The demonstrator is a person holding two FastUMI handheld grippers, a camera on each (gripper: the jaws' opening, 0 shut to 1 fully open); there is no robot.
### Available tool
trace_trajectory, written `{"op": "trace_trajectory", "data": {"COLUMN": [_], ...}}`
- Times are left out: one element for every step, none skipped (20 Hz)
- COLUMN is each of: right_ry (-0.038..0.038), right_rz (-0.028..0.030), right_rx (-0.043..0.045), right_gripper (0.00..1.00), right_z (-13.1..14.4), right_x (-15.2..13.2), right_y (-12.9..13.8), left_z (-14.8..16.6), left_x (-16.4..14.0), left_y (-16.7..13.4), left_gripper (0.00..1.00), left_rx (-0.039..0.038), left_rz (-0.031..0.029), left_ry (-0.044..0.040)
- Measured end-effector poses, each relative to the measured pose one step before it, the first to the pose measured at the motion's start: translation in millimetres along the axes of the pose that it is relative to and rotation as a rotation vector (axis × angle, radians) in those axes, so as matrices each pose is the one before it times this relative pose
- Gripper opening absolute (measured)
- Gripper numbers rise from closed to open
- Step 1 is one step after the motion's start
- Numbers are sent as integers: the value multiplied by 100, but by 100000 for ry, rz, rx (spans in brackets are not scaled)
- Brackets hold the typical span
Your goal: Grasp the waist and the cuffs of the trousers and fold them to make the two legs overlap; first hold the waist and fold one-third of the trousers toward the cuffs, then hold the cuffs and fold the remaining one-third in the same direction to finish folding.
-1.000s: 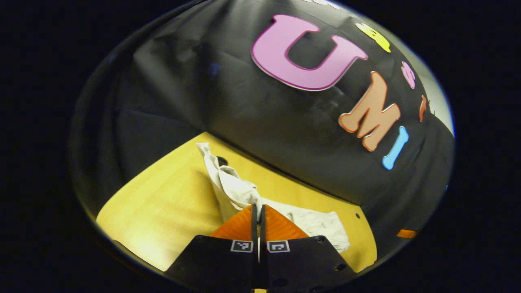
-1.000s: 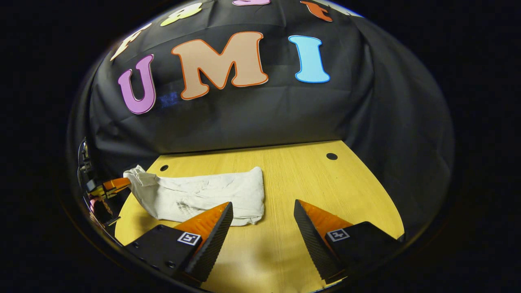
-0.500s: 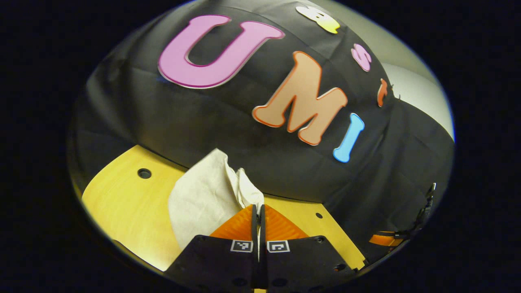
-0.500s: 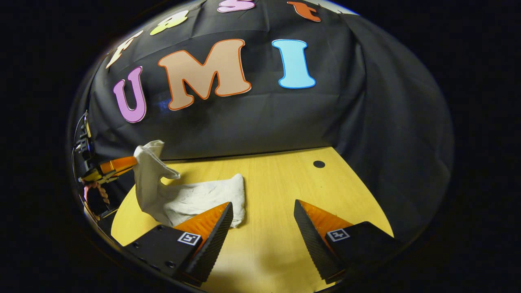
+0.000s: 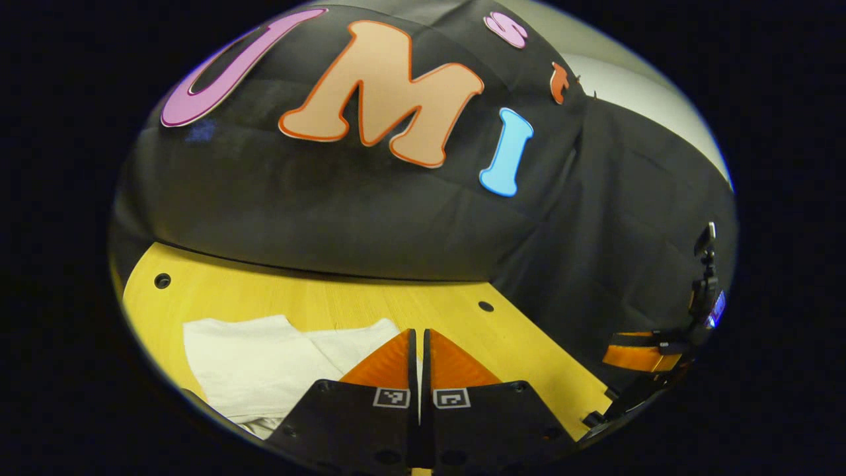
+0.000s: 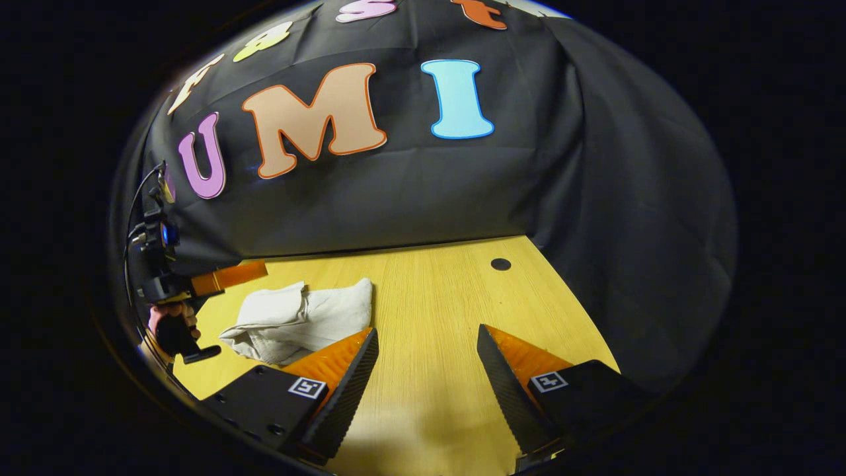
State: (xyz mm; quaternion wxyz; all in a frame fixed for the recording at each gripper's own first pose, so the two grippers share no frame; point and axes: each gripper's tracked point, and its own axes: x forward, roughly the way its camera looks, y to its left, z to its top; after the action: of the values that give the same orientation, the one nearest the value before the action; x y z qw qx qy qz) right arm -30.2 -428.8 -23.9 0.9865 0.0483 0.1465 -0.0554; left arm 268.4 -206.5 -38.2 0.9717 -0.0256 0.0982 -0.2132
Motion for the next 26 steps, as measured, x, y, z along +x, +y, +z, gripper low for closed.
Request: {"op": "trace_trajectory", "data": {"right_ry": [87,39,-110,-392,-373,-403,-331,-564,-650,-938,-1123,-1302,-1142,-1528,-1818,-1965,-2071,-1293,-1607,-1670,-1107,-519,203,302,-154,-51], "right_rz": [202,298,270,439,462,661,765,842,902,1007,1027,1096,983,1051,1282,1152,1429,1306,2044,1557,829,552,521,898,1174,1288], "right_rx": [171,159,26,-77,49,260,372,439,441,500,502,504,413,543,477,398,264,115,-169,-809,-1415,-1617,-1329,-936,-486,-172], "right_gripper": [96,96,96,96,96,96,96,96,96,96,96,96,96,96,96,96,96,96,96,96,96,96,96,96,96,97], "right_z": [-9,-17,0,109,17,84,82,100,116,171,267,242,123,264,314,331,326,168,252,224,182,30,-29,-80,-1,-104], "right_x": [32,-31,87,-25,102,74,50,8,142,74,69,264,149,66,236,226,388,243,156,195,243,76,-43,-95,10,64], "right_y": [-13,107,15,115,49,197,206,234,262,315,313,334,254,280,384,325,408,297,433,301,-11,-41,-19,93,212,216], "left_z": [-708,-675,-231,308,144,677,824,597,599,796,730,812,621,715,559,271,504,310,125,-129,-161,-218,-182,-273,-237,-269], "left_x": [164,186,6,-464,-101,-662,-796,-619,-1021,-781,-876,-1185,-781,-853,-886,-746,-679,-759,-755,-630,-604,-480,-432,-187,-281,-252], "left_y": [-68,-79,111,284,270,357,380,650,647,875,1012,1294,999,883,667,747,589,979,720,464,362,384,329,230,35,99], "left_gripper": [0,0,0,0,0,6,21,36,59,70,80,93,93,93,93,93,93,93,93,93,93,93,93,93,93,93], "left_rx": [687,229,-318,-108,-93,159,739,1305,1778,1613,1463,1376,657,316,426,796,985,460,-61,-714,-1382,-1996,-2491,-2811,-2447,-1668], "left_rz": [649,937,874,1184,826,1015,1404,1592,1573,2798,3451,4260,3553,2415,1763,2124,2446,2027,1996,1608,1332,1492,1364,1087,775,787], "left_ry": [1644,1267,1051,-224,-1458,-1867,-2013,-1726,-1293,-1525,-1737,-1820,-1912,-1854,-1117,-612,-737,-358,135,436,519,299,468,170,404,615]}}
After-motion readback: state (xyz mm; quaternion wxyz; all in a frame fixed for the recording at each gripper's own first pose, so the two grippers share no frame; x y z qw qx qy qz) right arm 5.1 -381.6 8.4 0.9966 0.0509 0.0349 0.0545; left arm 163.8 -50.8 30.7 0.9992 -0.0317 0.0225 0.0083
